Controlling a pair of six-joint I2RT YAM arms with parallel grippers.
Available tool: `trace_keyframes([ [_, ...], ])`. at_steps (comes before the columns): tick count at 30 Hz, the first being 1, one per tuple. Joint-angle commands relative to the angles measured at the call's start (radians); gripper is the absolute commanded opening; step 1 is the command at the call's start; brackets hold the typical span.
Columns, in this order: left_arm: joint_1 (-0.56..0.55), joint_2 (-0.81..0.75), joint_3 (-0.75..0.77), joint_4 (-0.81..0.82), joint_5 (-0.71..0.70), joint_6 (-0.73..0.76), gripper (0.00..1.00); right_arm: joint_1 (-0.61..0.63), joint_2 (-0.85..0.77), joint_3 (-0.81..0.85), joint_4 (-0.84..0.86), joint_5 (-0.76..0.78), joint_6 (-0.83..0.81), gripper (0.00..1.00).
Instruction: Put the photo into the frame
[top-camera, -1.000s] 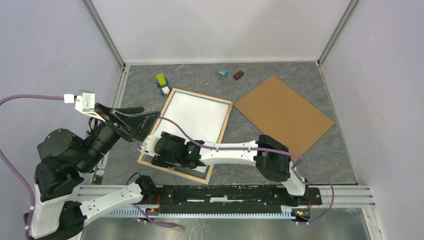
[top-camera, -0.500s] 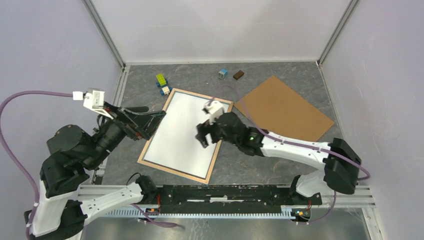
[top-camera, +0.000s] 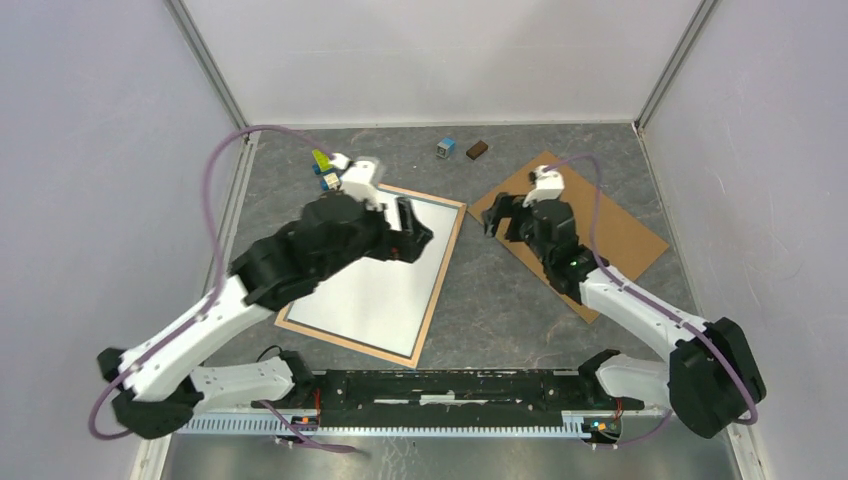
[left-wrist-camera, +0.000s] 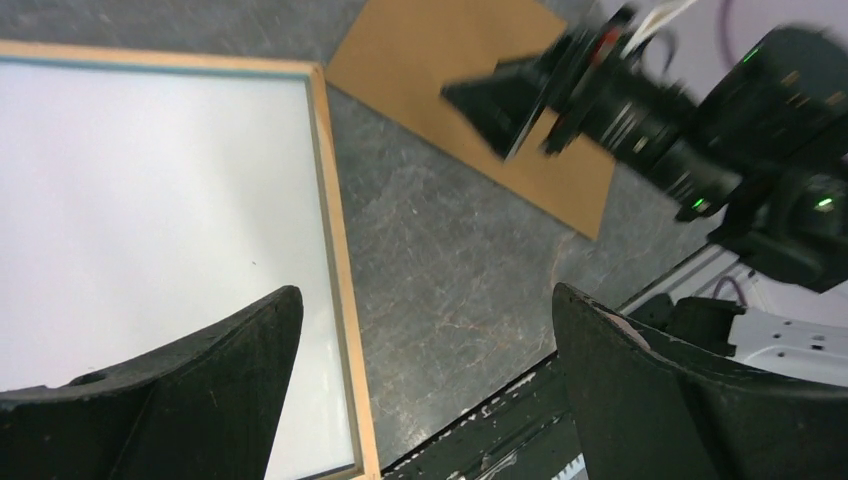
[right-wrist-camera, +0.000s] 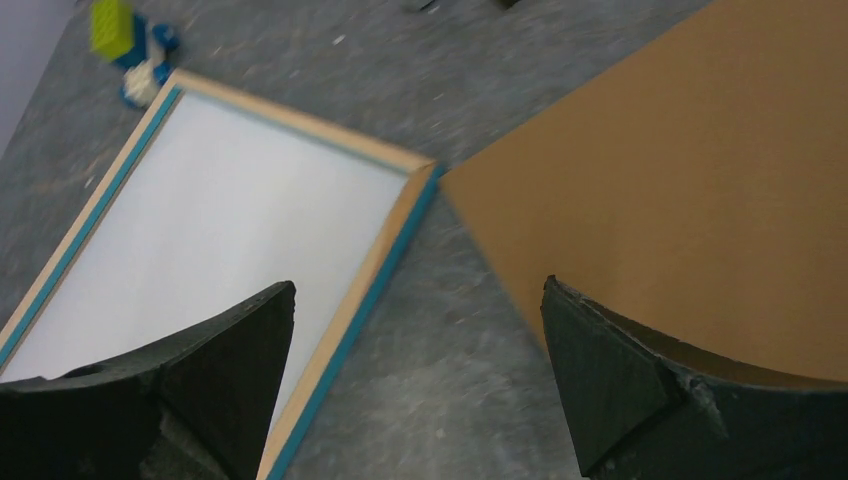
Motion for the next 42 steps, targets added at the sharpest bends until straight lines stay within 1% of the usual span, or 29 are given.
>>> trace_keyframes([
  [1, -0.002, 0.142, -0.031, 0.138, 0.084, -0.094, 1.00, -0.191, 0.002, -0.009, 0.078, 0.002, 0.019, 0.98],
  [4, -0.002, 0.257, -0.042, 0.211, 0.148, -0.134, 1.00, -0.290, 0.020, -0.079, 0.170, -0.113, 0.012, 0.98],
  [6, -0.002, 0.328, -0.052, 0.246, 0.185, -0.156, 1.00, -0.325, 0.023, -0.150, 0.218, -0.162, -0.010, 0.98],
  [8, -0.002, 0.384, -0.073, 0.287, 0.197, -0.177, 1.00, -0.372, 0.020, -0.214, 0.238, -0.200, -0.025, 0.98],
  [10, -0.002, 0.413, -0.105, 0.320, 0.198, -0.202, 1.00, -0.427, 0.016, -0.244, 0.244, -0.271, -0.046, 0.98],
  [11, -0.003, 0.416, -0.131, 0.337, 0.199, -0.217, 1.00, -0.450, 0.009, -0.250, 0.243, -0.301, -0.062, 0.98],
  [13, -0.002, 0.405, -0.188, 0.356, 0.193, -0.245, 1.00, -0.473, -0.013, -0.263, 0.232, -0.312, -0.093, 0.97],
  [18, -0.001, 0.302, -0.388, 0.311, 0.141, -0.319, 1.00, -0.482, -0.062, -0.300, 0.262, -0.322, -0.093, 0.98],
  [20, -0.002, 0.265, -0.432, 0.316, 0.146, -0.328, 1.00, -0.483, -0.069, -0.301, 0.242, -0.298, -0.096, 0.98],
  [22, -0.003, 0.265, -0.434, 0.353, 0.181, -0.316, 1.00, -0.490, -0.081, -0.300, 0.211, -0.264, -0.110, 0.98],
  [24, -0.002, 0.314, -0.380, 0.368, 0.203, -0.287, 1.00, -0.510, -0.102, -0.297, 0.172, -0.232, -0.125, 0.98],
  [26, 0.003, 0.400, -0.283, 0.353, 0.208, -0.246, 1.00, -0.541, -0.132, -0.301, 0.141, -0.206, -0.137, 0.98],
  [28, 0.012, 0.513, -0.148, 0.322, 0.206, -0.210, 1.00, -0.578, -0.166, -0.308, 0.112, -0.194, -0.142, 0.98],
  [32, 0.035, 0.721, 0.090, 0.318, 0.207, -0.106, 1.00, -0.706, -0.199, -0.327, 0.066, -0.195, -0.129, 0.98],
  [33, 0.050, 0.788, 0.176, 0.291, 0.213, -0.089, 1.00, -0.739, -0.201, -0.333, 0.060, -0.199, -0.120, 0.98],
  [37, 0.097, 1.031, 0.458, 0.234, 0.240, 0.008, 1.00, -0.873, -0.182, -0.356, 0.051, -0.232, -0.086, 0.98],
  [40, 0.125, 1.184, 0.663, 0.159, 0.224, 0.074, 1.00, -0.939, -0.160, -0.366, 0.045, -0.234, -0.083, 0.98],
  [42, 0.139, 1.272, 0.778, 0.147, 0.234, 0.113, 1.00, -0.970, -0.149, -0.366, 0.037, -0.232, -0.081, 0.98],
])
